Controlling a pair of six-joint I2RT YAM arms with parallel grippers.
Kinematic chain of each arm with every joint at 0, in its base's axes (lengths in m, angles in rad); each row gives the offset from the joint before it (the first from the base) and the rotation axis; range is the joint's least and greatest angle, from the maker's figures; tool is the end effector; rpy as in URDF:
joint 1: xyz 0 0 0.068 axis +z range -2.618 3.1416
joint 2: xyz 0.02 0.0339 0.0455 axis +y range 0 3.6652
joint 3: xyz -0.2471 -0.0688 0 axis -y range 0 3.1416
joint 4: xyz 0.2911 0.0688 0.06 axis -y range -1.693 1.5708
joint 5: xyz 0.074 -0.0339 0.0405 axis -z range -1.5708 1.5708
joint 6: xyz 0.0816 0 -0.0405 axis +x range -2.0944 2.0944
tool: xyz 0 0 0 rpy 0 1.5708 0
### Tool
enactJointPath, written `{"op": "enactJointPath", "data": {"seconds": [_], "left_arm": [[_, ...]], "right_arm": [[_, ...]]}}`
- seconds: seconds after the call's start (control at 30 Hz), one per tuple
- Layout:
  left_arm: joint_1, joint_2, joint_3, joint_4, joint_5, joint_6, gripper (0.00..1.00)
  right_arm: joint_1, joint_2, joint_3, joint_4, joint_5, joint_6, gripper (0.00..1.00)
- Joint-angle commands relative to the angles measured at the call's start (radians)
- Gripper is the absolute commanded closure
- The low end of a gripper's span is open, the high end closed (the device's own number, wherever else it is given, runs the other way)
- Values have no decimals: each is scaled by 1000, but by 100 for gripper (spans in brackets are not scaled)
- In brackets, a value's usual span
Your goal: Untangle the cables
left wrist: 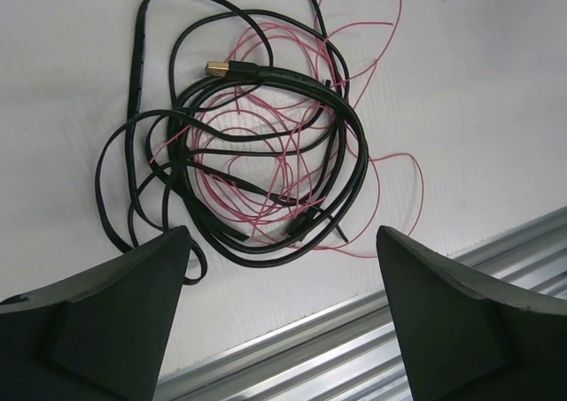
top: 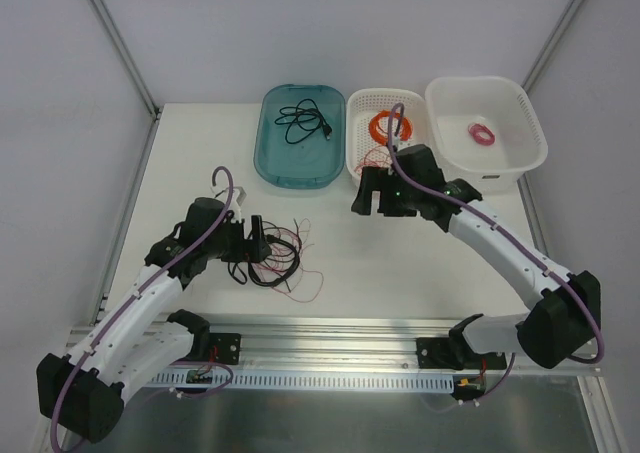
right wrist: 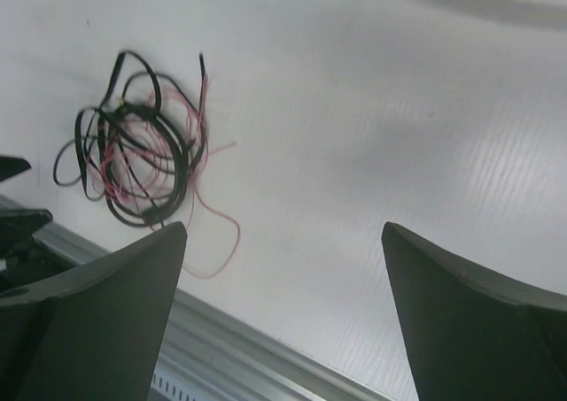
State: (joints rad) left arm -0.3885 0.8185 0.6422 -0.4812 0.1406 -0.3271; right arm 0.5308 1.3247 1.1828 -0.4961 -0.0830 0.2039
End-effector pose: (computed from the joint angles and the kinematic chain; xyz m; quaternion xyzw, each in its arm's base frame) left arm 0.2463 -0.1132 0.2073 0.0584 0.8939 -0.2131 0.3899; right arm 0.3253 0.1988 0.2789 -0.1636 0.8775 0.1959 0.4060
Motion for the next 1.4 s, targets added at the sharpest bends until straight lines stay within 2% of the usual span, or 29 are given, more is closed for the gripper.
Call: {"op": "enactJointPath", "data": {"seconds": [0.0,0.27,0.37,0.77,0.8,0.87,0.9,1.03,1.13,1.27,1.37], "left_arm": [[-35,24,20,39,51,-46,14],[-179,205,94,56,-102,-49,28],[-190,293,109,56,-124,-52,33],[-246,475,162,56,-134,-56,53],[-247,488,163,56,-136,-58,57],[-248,492,159,58,-136,-64,65],[-250,487,160,56,-136,-67,73],[-277,453,180,52,-136,-66,83],[-286,413,218,30,-136,-73,90],[-289,358,292,-22,-134,-66,89],[-289,328,365,-62,-136,-55,100]], "right_arm": [[63,-50,-75,60,-64,-14,3],[139,-134,-291,232,-141,69,4],[156,-140,-321,281,-155,86,4],[187,-142,-376,329,-156,94,4],[186,-145,-377,332,-153,89,4],[186,-154,-382,326,-147,85,4],[187,-159,-382,323,-140,78,4],[186,-171,-390,307,-126,65,4],[186,-177,-393,304,-124,63,4],[187,-186,-393,301,-121,61,4],[184,-191,-393,291,-113,57,4]]}}
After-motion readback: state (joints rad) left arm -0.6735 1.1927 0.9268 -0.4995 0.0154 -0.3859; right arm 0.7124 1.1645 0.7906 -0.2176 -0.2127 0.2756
